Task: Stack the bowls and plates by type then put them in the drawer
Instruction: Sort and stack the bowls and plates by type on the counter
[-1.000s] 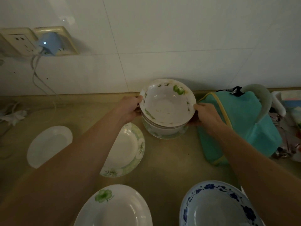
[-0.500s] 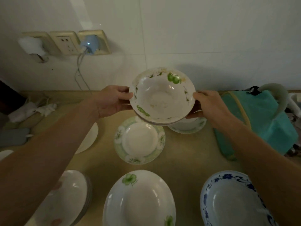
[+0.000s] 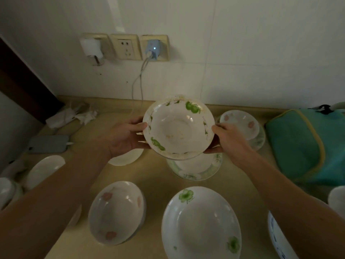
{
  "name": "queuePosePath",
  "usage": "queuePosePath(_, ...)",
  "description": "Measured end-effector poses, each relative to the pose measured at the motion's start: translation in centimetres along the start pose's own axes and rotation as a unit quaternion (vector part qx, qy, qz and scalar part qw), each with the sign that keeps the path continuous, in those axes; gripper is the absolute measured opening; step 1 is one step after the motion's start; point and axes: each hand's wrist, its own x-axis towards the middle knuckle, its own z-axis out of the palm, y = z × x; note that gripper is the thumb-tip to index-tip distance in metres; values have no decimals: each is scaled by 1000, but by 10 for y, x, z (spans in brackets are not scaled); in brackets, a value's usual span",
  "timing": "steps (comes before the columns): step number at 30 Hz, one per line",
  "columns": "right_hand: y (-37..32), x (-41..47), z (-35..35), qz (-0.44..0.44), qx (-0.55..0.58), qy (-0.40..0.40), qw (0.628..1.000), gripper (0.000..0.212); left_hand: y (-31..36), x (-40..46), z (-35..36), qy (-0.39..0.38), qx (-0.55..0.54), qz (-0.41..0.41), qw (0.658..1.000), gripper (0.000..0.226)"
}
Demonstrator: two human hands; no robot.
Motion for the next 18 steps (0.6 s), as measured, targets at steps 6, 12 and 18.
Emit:
queuePosePath(6, -2, -6, 70, 13, -15, -35, 999, 21, 2, -36, -52, 48, -43, -4, 998, 30)
queuePosePath(12, -4, -10, 124, 12, 12, -34, 999, 22, -21, -49, -78, 47, -214, 31, 975, 44)
queuePosePath(18, -12, -22, 134, -11, 27, -17, 999, 21, -37, -52, -62, 54, -244, 72, 966, 40)
